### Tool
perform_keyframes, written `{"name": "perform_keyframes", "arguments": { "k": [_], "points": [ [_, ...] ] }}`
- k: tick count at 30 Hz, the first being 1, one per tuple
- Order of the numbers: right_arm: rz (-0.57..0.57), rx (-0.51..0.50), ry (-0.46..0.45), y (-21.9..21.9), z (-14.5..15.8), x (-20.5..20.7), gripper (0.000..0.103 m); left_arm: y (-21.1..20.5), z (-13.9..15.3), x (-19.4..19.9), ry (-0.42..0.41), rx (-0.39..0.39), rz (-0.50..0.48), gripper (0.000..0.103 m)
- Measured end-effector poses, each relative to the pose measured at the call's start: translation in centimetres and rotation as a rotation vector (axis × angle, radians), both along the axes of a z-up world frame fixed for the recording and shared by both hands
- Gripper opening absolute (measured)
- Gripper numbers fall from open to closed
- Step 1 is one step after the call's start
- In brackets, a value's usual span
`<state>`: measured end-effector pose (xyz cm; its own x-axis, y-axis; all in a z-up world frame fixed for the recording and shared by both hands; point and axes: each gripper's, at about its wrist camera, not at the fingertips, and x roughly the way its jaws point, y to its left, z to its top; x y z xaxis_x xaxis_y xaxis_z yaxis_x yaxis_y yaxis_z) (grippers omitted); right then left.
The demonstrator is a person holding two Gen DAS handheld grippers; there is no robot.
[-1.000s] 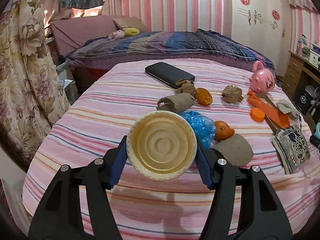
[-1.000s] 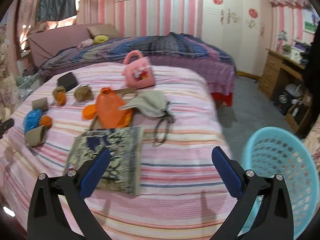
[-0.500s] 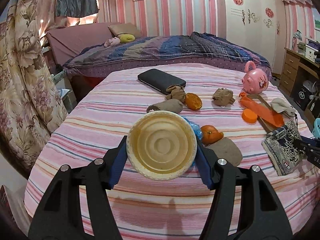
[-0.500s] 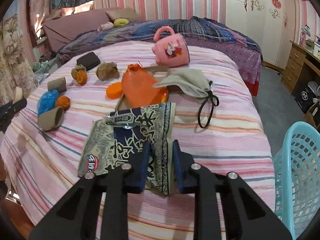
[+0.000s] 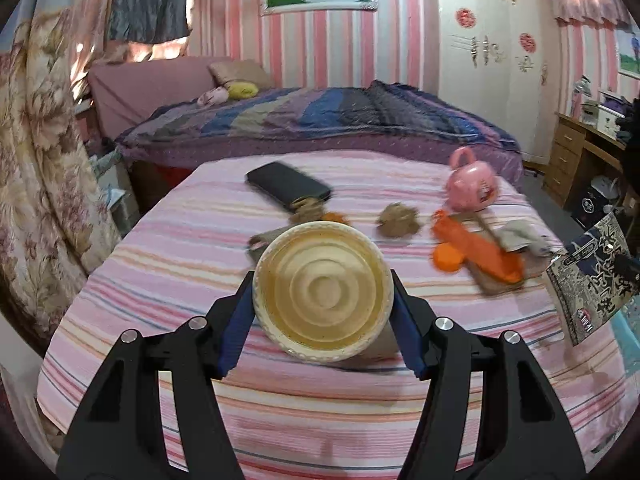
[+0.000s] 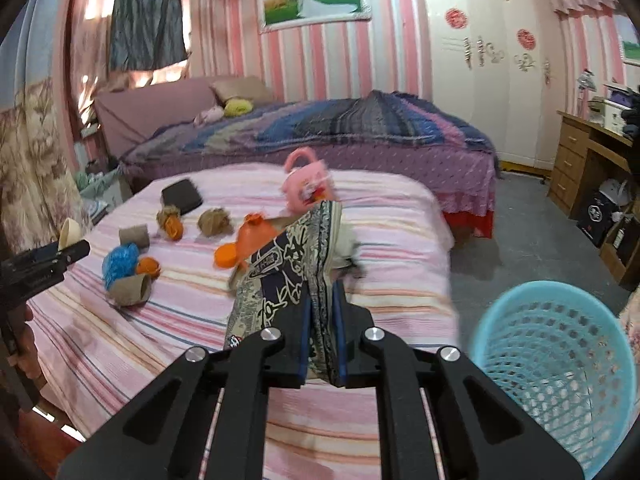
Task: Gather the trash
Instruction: 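Carry lid and packet over the blue basket and open both tools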
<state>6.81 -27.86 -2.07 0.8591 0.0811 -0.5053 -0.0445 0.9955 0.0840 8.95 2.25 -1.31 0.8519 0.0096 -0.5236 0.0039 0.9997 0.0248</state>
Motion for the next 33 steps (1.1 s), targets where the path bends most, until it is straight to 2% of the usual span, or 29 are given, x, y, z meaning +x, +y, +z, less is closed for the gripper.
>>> {"name": "perform_keyframes", "arguments": {
  "k": [6, 11, 15, 18, 23, 30, 33],
  "points": [
    [-0.096, 0.002, -0.022, -6.6, 1.6, -2.9, 0.011, -6.6, 1.3, -1.1, -0.04, 0.002, -0.091, 0.061],
    [-0.209, -0.012, -0.022, -13.7, 2.4, -5.5, 0.011, -14.2, 1.2, -1.6, -0.048, 0.002, -0.189, 0.061],
    [-0.271, -0.024, -0.001, -17.5, 2.0, -6.7, 0.011, -19.6, 0.9, -2.4, -0.046, 0.005, -0.261, 0.061],
    [-0.323, -0.033, 0.022, -20.4, 1.2, -7.5, 0.011, -23.5, 0.2, -2.8, -0.014, -0.013, -0.318, 0.061],
    [-0.39, -0.057, 0.055, -23.8, 0.1, -8.9, 0.011, -28.7, -1.2, -2.6, 0.055, -0.052, -0.4, 0.061],
    [-0.455, -0.062, 0.086, -27.0, -1.2, -10.2, 0.011, -36.0, -2.4, -3.2, 0.051, 0.0, -0.489, 0.061],
    [-0.463, -0.057, 0.093, -27.5, -1.7, -10.4, 0.011, -37.4, -2.4, -3.4, 0.043, 0.011, -0.515, 0.061]
  ]
}}
